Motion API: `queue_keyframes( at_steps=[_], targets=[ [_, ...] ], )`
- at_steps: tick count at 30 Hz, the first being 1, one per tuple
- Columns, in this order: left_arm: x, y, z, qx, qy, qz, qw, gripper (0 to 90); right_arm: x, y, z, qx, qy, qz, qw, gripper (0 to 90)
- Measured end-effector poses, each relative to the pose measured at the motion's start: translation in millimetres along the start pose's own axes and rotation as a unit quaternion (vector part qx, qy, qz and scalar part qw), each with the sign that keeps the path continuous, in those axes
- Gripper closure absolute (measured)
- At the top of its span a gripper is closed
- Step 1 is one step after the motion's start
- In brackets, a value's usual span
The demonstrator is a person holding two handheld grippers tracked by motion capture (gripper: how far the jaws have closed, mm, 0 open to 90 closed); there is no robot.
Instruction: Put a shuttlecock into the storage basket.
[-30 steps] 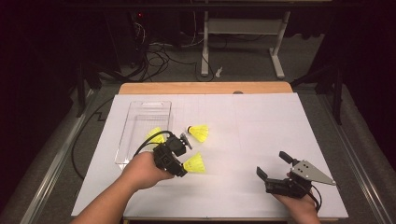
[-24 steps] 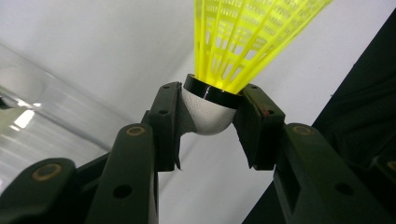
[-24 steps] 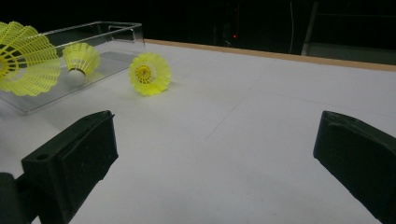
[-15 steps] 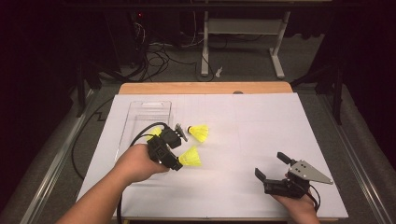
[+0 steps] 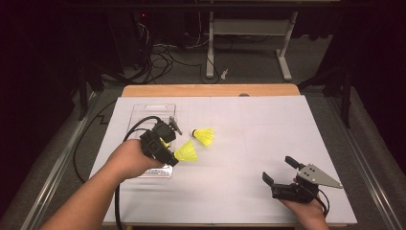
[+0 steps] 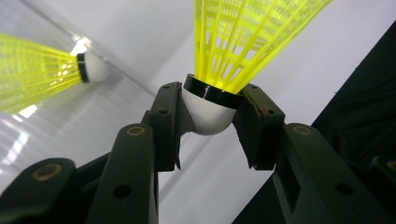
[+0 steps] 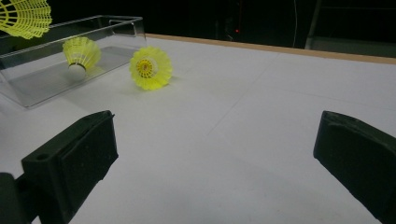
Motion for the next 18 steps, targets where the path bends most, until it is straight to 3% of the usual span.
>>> queue_keyframes(
  at_steps=[18],
  targets=[
    [-2.5, -28.8, -48.1, -0.065, 0.011, -0.003, 0.9978, 62.7, 0.3, -0.9, 0.7, 0.002, -0.001, -0.003, 1.0000, 0.4]
  ],
)
Point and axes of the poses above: each handheld gripper's, and its own axes: x roughly forward along the jaws, y roughly out of its top, z roughly to its right, the point moved 9 cm from there along x, roughly forward along the jaws, and after that the axes turned 4 degrees about -z, right-handed, at the moved point
